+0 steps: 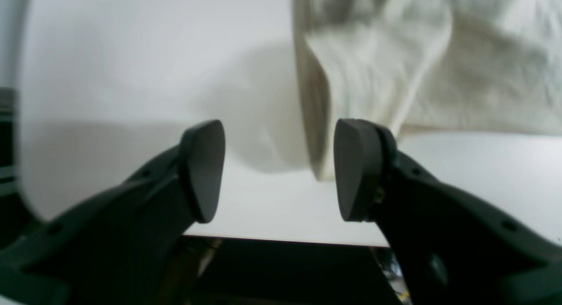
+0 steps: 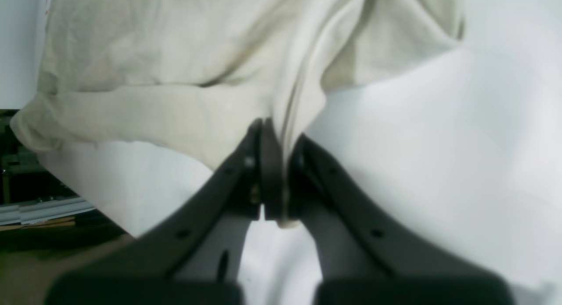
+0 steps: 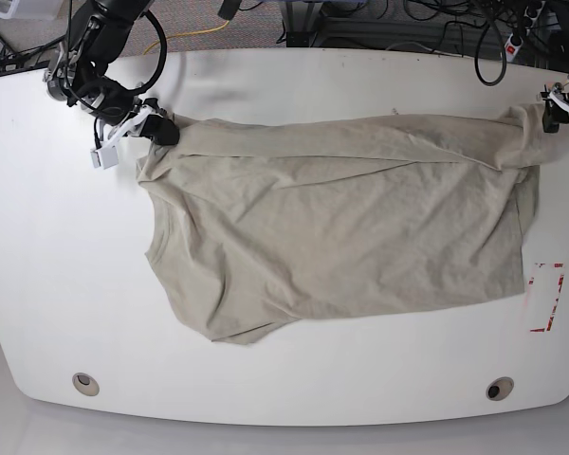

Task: Fold the T-shirt properly
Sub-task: 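Pull the held edge taut with both grippers to smooth the shirt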

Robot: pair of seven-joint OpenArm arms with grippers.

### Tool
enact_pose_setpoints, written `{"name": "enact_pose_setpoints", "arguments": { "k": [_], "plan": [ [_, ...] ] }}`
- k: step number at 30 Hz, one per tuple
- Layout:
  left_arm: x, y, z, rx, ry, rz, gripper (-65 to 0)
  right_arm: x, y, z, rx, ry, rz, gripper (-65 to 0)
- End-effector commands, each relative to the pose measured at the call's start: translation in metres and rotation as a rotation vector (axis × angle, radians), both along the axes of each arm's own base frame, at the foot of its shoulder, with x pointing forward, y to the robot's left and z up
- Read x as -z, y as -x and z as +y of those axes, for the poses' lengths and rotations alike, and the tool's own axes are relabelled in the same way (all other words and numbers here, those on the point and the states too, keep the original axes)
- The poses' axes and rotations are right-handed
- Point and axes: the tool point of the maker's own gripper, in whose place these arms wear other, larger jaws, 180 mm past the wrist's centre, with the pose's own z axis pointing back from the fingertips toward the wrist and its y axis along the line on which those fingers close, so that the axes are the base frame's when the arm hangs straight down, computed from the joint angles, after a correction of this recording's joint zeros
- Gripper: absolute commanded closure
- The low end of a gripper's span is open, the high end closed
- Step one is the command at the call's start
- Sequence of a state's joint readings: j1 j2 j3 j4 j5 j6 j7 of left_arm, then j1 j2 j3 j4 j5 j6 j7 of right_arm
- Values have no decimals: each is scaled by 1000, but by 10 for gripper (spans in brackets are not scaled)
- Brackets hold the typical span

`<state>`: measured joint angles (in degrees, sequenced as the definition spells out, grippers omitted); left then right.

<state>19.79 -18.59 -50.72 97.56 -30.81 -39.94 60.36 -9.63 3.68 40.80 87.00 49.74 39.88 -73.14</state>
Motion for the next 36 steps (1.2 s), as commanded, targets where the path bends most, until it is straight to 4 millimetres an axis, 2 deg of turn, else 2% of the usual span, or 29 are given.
{"name": "enact_pose_setpoints", "arguments": {
  "k": [1, 7, 12, 16, 25, 28, 29, 31, 34, 36],
  "plan": [
    [-2, -7, 1, 10, 14, -26, -369, -10, -7, -6, 4, 10, -43, 0],
    [5, -19, -14, 41, 48, -30, -369, -9, -9, 8, -40, 2, -41, 0],
    [8, -26, -22, 44, 73, -45, -369, -10, -9, 8, -40, 0, -43, 0],
    [25, -29, -34, 67, 119, -7, -369, -10, -10, 9, -40, -1, -44, 0],
    [39, -30, -39, 64, 161, 18, -369, -12, -12, 0, -42, 21, -49, 0],
    [39, -44, -54, 114, 171, 9, -364, -12, -12, -1, -41, 22, -48, 0],
    [39, -47, -56, 121, 168, 8, -350, -12, -12, -1, -41, 22, -48, 0],
    [38, -51, -59, 130, 170, 3, -253, -12, -12, -2, -38, 25, -50, 0],
    [37, -54, -62, 137, 171, -3, -25, -13, -12, -5, -35, 31, -50, 0],
    [38, -54, -65, 136, 179, -8, 0, -13, -11, -6, -34, 34, -48, 0]
  ]
}}
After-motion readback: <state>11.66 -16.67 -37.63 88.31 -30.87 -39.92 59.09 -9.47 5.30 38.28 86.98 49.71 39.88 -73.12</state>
